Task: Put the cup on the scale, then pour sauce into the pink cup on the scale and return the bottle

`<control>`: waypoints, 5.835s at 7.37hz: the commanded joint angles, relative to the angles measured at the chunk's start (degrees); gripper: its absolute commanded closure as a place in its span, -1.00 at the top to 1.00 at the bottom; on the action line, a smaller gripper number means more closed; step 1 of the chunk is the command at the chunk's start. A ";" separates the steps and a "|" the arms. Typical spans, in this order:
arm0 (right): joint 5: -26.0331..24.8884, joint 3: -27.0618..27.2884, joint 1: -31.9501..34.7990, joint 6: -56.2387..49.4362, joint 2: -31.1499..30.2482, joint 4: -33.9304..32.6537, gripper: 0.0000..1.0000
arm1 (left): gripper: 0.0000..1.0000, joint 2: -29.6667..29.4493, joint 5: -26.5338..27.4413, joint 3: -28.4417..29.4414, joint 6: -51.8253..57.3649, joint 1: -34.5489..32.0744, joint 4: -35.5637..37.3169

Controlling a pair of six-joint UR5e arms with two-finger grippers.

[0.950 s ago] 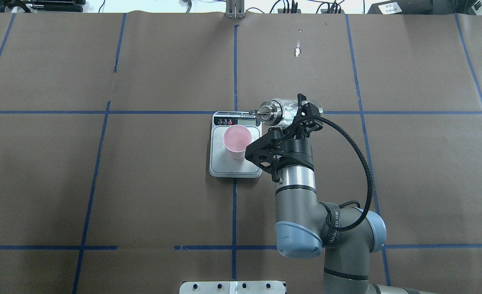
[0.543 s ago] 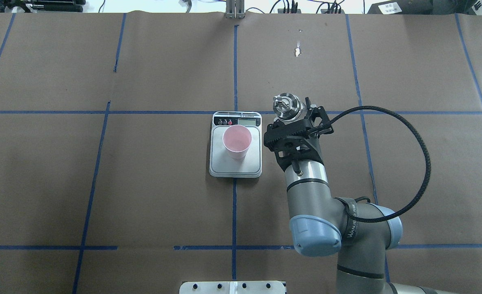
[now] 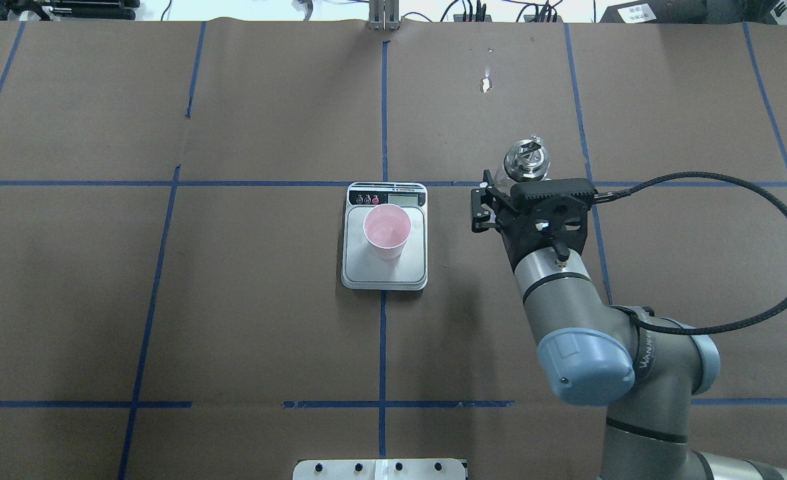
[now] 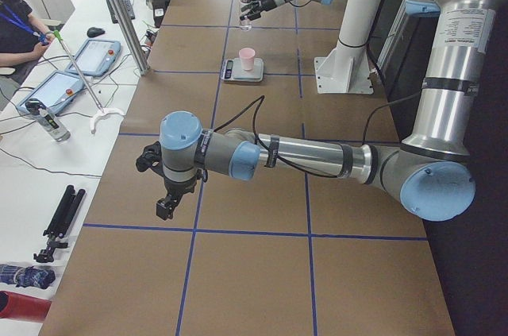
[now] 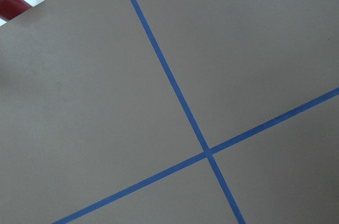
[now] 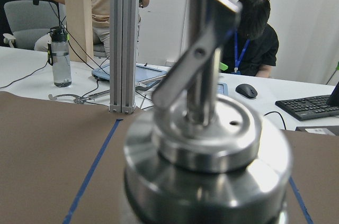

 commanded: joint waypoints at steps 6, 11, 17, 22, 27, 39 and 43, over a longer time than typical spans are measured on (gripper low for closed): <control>10.79 -2.42 7.64 0.52 -10.64 7.56 -1.00 | 1.00 -2.07 1.29 -0.05 0.00 -0.22 0.08; 10.88 -5.22 7.64 5.76 -14.26 7.83 -1.00 | 1.00 -1.98 1.29 -0.23 0.00 -0.30 0.08; 11.49 -6.46 6.33 8.69 -14.43 8.00 -1.00 | 1.00 -2.07 1.29 -0.23 0.00 -0.30 -0.01; 11.67 -7.17 5.62 8.69 -14.52 7.83 -1.00 | 1.00 -1.98 1.29 -0.32 0.00 -0.39 -0.01; 11.67 -7.17 5.45 8.69 -15.13 7.83 -1.00 | 1.00 -1.90 1.29 -0.32 0.09 -0.48 -0.01; 12.73 -6.99 5.45 8.69 -15.48 7.91 0.99 | 1.00 -1.90 1.29 -0.93 0.09 -0.57 -0.01; 12.90 -6.64 5.45 8.69 -15.48 7.91 1.00 | 1.00 -1.90 1.29 -0.93 0.09 -0.57 -0.01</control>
